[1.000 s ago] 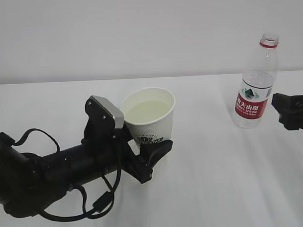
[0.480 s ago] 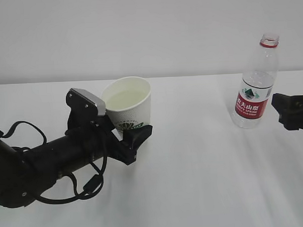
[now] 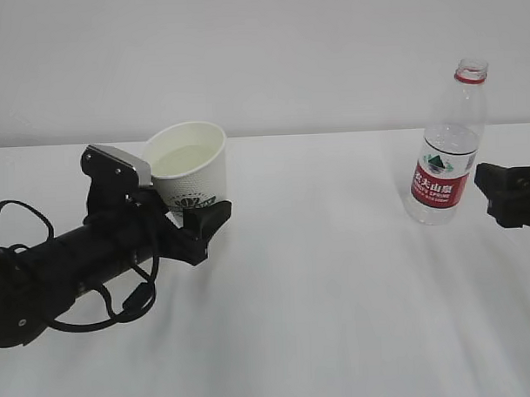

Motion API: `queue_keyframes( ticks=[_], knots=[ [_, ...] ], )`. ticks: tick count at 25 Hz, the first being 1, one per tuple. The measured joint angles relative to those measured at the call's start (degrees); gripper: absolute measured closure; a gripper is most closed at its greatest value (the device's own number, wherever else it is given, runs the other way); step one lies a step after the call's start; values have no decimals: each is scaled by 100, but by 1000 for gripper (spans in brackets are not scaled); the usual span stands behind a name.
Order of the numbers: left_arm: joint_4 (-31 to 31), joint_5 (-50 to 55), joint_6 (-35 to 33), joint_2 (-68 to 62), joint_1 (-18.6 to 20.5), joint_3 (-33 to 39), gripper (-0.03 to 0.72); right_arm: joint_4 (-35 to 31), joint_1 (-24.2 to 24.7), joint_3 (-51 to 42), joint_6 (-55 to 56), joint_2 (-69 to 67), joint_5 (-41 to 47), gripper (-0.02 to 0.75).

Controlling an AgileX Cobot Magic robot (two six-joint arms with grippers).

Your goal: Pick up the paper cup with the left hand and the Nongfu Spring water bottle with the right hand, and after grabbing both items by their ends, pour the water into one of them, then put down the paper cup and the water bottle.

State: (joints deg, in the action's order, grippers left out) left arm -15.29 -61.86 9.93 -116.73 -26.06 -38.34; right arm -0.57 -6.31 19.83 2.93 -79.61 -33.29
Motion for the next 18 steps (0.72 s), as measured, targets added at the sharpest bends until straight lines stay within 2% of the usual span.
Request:
queue_keyframes(
  ticks=[18],
  knots=[
    [0, 0, -12, 0, 785, 0, 143, 0, 0, 0, 0, 0, -2, 150]
  ],
)
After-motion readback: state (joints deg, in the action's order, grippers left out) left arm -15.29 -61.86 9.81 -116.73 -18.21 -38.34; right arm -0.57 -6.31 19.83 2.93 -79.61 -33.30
